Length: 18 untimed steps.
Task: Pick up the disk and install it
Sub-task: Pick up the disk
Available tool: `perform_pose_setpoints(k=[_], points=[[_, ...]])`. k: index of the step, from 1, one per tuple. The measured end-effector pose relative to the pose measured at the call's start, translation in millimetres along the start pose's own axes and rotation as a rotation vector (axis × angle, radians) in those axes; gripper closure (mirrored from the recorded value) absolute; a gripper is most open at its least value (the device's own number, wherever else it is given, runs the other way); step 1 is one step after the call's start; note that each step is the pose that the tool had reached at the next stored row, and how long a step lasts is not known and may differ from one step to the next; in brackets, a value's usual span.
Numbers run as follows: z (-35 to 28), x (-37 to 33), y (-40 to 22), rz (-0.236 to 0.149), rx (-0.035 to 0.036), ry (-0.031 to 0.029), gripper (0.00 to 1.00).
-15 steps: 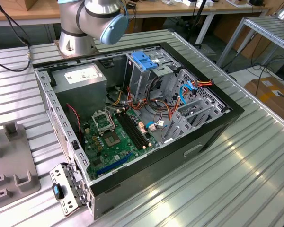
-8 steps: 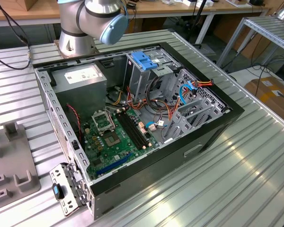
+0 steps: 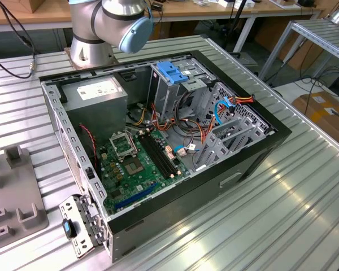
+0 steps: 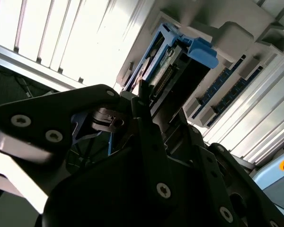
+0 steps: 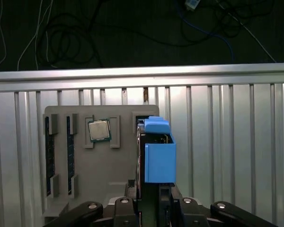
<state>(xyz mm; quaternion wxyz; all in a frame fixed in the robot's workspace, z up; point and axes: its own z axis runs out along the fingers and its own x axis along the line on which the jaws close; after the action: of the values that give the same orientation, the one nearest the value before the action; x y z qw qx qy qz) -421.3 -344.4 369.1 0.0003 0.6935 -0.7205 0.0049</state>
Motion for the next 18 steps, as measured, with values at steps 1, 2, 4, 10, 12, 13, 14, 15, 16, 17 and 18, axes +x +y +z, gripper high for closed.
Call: perform_pose_setpoints(k=[1, 2, 4, 10, 12, 13, 14, 15, 16, 17, 18], points=[[-0.1, 0.0, 0.0, 0.000, -0.0001, 0.0001, 0.65], [-0.1, 0.0, 0.0, 0.000, -0.0001, 0.0000, 0.65], [-0.1, 0.0, 0.0, 0.000, -0.0001, 0.0000, 0.65], [-0.3, 0.0, 0.0, 0.000, -0.0001, 0.0000, 0.65], [-1.3, 0.0, 0.0, 0.000, -0.0005, 0.0004, 0.65], [-2.8, 0.0, -0.1, 0.000, -0.0003, 0.0005, 0.65], [-4.4, 0.1, -0.1, 0.000, -0.0002, 0.0007, 0.65], [-6.6, 0.1, -0.1, 0.000, -0.0002, 0.0008, 0.65], [-8.7, 0.1, 0.0, 0.000, -0.0001, 0.0008, 0.65], [-12.1, 0.1, -0.1, 0.000, 0.0000, 0.0008, 0.65], [-14.7, 0.1, -0.1, 0.000, -0.0002, 0.0008, 0.65]])
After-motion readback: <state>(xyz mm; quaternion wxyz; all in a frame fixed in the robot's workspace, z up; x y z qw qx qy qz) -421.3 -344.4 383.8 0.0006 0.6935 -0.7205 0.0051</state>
